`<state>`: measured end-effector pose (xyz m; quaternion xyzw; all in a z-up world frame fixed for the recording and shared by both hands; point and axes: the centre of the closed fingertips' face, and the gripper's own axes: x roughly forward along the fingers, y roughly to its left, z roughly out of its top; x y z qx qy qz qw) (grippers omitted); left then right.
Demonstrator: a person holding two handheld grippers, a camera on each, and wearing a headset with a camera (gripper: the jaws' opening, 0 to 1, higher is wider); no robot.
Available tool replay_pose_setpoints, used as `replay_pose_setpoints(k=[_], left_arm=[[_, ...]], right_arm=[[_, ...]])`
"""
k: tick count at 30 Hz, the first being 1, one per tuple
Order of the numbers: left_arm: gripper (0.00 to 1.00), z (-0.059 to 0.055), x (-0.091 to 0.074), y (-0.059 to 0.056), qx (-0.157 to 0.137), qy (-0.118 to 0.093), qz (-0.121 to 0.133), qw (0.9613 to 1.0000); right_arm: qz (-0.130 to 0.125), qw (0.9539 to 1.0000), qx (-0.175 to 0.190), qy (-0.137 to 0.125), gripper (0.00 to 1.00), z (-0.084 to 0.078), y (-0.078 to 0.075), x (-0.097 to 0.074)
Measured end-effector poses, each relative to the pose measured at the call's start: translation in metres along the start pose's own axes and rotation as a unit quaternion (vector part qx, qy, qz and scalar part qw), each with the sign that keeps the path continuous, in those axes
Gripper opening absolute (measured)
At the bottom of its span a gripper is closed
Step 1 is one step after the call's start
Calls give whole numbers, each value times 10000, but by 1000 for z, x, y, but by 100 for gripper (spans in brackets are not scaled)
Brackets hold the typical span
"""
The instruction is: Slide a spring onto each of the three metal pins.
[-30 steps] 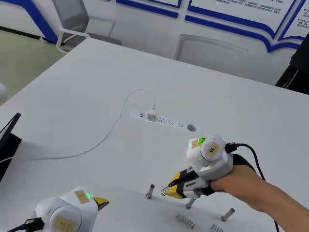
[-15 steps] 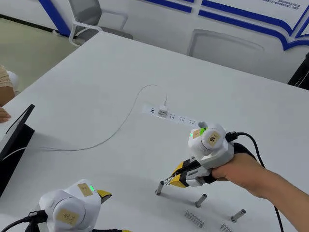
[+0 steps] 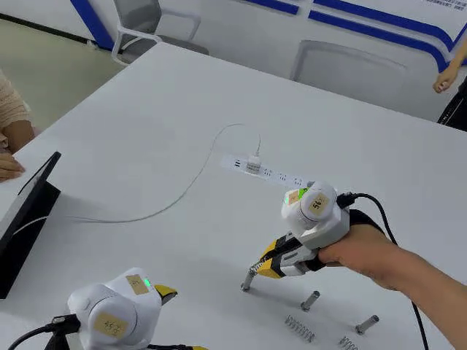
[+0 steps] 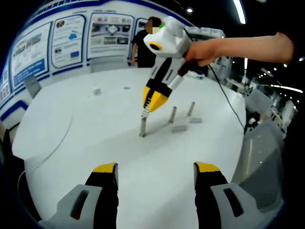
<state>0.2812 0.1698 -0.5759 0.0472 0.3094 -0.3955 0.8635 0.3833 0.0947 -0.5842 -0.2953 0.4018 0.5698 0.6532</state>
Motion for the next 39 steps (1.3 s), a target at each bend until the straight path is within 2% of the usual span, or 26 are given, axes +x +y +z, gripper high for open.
replay_pose_setpoints(k=[19, 22, 28, 39], left_arm=[[65, -1, 1, -7, -44, 9, -74, 10000], [65, 0, 1, -8, -53, 2, -70, 10000], [65, 4, 1, -8, -34, -35, -59, 10000], [65, 2, 2, -8, -16, -7, -88, 10000]], right_arm=[[89, 9998, -145, 140, 12, 0, 2, 11], [90, 9998, -132, 90, 12, 2, 1, 11], [123, 9996, -183, 160, 12, 3, 3, 12], [112, 9994, -263, 217, 12, 4, 4, 18]])
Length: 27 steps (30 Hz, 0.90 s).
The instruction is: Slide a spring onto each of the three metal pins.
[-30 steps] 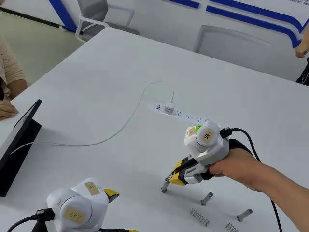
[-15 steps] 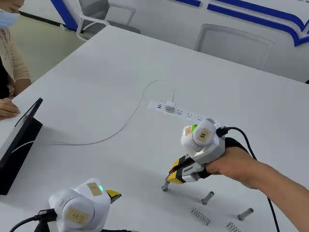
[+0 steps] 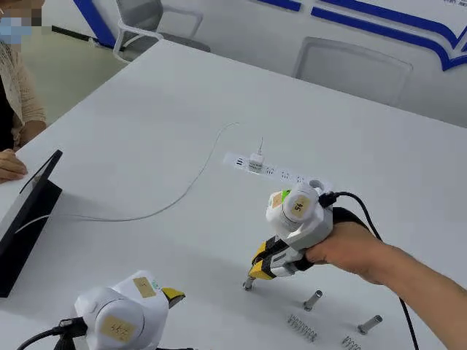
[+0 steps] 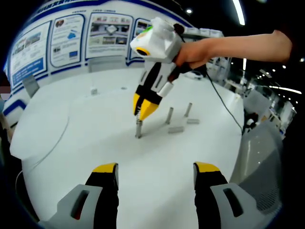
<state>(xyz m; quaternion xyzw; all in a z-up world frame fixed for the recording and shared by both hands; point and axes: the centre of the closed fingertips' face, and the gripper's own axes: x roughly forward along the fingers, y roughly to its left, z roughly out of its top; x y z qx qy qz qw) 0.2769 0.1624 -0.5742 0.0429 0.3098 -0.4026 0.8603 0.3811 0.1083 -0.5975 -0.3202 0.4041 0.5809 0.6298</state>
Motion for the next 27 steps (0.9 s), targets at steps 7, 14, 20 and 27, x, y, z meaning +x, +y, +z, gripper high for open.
replay_pose_setpoints(k=[7, 14, 20, 27], left_arm=[[65, -1, -1, 1, -15, -1, 15, 10000], [65, 1, -2, 2, 1, -14, 38, 10000], [66, 2, -3, 4, 0, -19, 65, 10000], [67, 3, -3, 4, -31, -29, 83, 10000]], right_arm=[[1, 10000, -61, 62, 12, -3, -1, 5], [46, 9998, -101, 139, 13, -9, -1, 13], [89, 9998, -110, 161, 13, -11, 0, 20], [126, 9997, -90, 191, 13, -14, 1, 28]])
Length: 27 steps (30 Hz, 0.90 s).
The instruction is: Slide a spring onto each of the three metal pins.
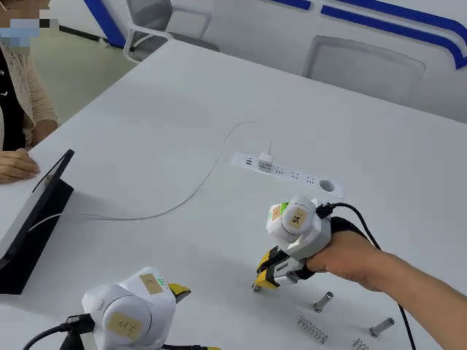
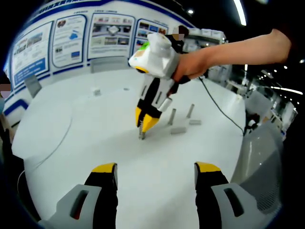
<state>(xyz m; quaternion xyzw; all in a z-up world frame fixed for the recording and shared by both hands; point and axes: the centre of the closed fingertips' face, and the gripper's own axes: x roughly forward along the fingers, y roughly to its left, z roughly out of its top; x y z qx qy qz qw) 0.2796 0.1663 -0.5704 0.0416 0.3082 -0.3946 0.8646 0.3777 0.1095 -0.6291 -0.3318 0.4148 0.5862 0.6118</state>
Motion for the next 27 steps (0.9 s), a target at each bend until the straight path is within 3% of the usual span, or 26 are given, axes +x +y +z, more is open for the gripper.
replay_pose_setpoints(k=[17, 27], left_arm=[[67, 0, -3, -3, 2, 9, -2, 10000], [67, 5, -3, -10, 94, 8, -73, 9999]], right_arm=[[-3, 9999, 106, 21, 17, -1, 2, 3], [-250, 9996, 118, -109, 28, -3, 12, -21]])
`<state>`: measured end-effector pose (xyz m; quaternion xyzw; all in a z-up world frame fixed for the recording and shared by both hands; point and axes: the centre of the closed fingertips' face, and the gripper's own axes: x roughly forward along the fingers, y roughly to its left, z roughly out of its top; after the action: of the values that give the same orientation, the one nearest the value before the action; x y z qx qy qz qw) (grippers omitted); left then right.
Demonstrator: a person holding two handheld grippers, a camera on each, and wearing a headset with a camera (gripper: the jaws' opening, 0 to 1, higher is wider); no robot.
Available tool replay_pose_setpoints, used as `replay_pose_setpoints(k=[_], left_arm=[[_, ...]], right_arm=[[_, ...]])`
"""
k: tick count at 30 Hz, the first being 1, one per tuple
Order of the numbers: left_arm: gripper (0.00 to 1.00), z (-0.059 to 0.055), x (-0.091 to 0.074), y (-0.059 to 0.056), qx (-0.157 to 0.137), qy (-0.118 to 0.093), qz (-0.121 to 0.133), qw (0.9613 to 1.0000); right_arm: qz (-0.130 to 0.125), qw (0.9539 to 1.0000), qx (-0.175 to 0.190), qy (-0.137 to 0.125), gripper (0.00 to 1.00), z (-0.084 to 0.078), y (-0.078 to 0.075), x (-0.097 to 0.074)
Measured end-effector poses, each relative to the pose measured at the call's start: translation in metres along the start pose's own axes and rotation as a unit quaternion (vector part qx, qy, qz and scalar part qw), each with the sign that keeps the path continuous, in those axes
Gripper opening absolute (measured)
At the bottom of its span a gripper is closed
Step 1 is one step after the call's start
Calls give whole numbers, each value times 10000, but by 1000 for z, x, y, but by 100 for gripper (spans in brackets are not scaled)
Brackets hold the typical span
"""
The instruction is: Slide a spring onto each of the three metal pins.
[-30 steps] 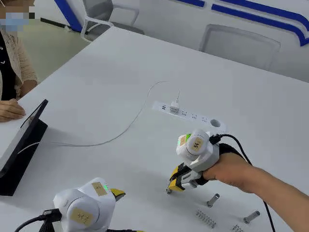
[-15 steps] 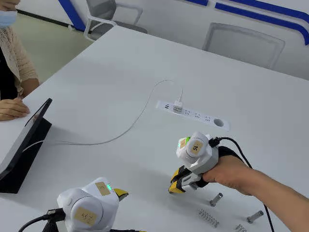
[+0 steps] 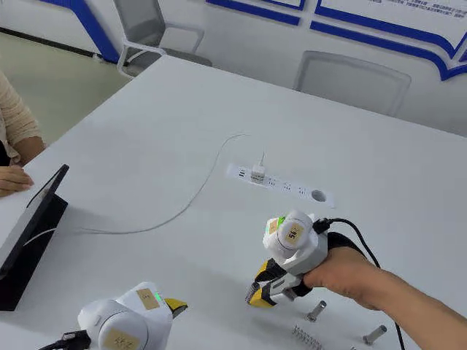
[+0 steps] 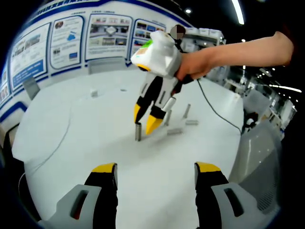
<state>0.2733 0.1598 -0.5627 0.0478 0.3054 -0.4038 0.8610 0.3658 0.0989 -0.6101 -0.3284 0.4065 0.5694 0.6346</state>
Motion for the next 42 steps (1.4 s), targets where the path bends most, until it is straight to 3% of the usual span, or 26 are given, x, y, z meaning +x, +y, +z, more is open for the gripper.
replay_pose_setpoints(k=[3, 7, 13, 18, 25, 34, 39, 42], left_arm=[[67, 1, 1, -3, 28, 3, -29, 10000], [67, 5, 2, -10, 41, -2, -82, 10000], [67, 10, 2, -17, 71, -10, -113, 9999], [67, 13, 2, -19, 68, -1, -121, 9999], [67, 17, 2, -24, 109, 21, -134, 9998], [68, 22, 4, -32, 173, 21, -139, 9998], [68, 23, 4, -31, 194, 31, -115, 9997], [68, 25, 5, -30, 192, 39, -100, 9998]], right_arm=[[-130, 9999, 42, -76, 30, -4, 3, -8], [-283, 9980, 385, -406, 33, -5, 8, -20], [-527, 9906, 906, -877, 43, -8, 11, -38], [-741, 9787, 1394, -1313, 52, -10, 14, -55], [-984, 9651, 1799, -1629, 64, -21, 24, -72], [-1156, 9497, 2172, -1937, 69, -41, 42, -85], [-1228, 9348, 2480, -2228, 71, -48, 45, -95], [-1296, 9297, 2587, -2278, 74, -55, 47, -99]])
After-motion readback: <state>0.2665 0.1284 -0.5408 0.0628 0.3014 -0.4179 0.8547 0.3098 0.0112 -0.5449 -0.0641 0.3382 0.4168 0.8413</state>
